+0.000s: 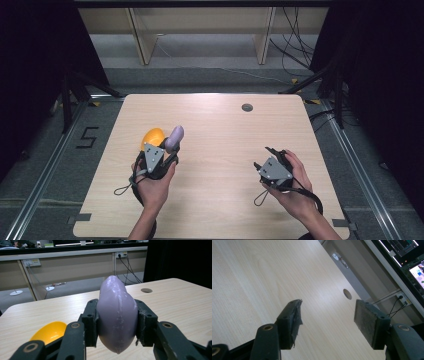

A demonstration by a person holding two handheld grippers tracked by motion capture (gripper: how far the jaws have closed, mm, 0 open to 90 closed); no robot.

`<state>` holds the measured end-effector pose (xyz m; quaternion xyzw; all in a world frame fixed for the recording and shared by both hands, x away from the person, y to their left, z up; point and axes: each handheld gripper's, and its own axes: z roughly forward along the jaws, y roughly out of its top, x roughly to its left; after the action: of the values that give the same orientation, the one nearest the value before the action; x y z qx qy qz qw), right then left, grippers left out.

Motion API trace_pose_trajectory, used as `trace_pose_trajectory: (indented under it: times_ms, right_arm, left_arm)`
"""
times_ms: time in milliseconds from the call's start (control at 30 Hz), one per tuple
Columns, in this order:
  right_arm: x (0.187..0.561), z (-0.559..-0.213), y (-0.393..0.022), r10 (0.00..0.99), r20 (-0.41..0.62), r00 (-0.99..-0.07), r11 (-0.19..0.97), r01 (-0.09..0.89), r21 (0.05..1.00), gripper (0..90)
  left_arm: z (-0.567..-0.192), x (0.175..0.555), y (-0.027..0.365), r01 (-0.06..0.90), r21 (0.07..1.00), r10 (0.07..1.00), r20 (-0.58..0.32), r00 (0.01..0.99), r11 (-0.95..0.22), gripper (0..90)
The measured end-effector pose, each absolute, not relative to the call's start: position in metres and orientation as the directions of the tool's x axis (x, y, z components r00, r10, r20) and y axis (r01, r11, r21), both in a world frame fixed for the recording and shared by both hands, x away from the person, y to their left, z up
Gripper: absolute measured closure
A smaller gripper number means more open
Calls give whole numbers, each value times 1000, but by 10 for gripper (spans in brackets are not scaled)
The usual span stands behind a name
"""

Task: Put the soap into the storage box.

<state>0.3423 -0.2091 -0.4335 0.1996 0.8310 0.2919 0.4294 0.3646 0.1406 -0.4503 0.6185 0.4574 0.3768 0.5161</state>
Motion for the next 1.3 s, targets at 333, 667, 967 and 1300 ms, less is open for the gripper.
trace_pose_trajectory:
  times_ms: [333,667,967,1300]
  right_arm:
    - [343,-434,-210,580,-600,-551,753,82,653,391]
    - [342,-434,-211,577,-601,-553,757,86,648,391]
    - [341,-434,-211,582,-599,-551,754,89,651,391]
    - [341,-434,-211,580,-599,-551,755,88,650,391]
  left_arm:
    - [-447,367,151,176,984,964,-21,264,-27,587]
    - [-443,370,158,161,986,971,-10,237,-29,587]
    - [-442,373,163,159,987,977,-8,213,-27,586]
    - [-442,377,169,157,987,983,3,185,-33,587]
